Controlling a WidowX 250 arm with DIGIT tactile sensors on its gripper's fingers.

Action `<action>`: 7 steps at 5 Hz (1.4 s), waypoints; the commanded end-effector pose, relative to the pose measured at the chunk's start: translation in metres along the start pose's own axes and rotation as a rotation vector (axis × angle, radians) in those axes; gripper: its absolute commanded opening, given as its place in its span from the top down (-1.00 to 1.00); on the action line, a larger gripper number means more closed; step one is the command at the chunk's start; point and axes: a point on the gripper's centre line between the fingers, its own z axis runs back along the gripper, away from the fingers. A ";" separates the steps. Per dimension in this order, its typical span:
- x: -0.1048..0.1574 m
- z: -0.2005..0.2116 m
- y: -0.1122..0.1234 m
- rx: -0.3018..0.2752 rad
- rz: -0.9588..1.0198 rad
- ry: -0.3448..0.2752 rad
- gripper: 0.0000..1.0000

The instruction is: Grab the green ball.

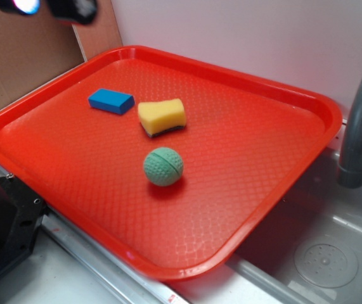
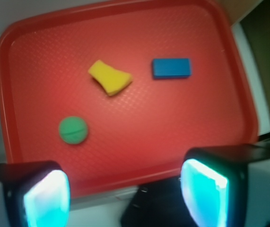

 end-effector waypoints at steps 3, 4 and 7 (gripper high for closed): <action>0.008 -0.101 -0.072 -0.004 0.029 0.057 -1.00; 0.006 -0.121 -0.058 0.037 0.066 0.089 -1.00; 0.002 -0.159 -0.057 0.098 0.039 0.135 1.00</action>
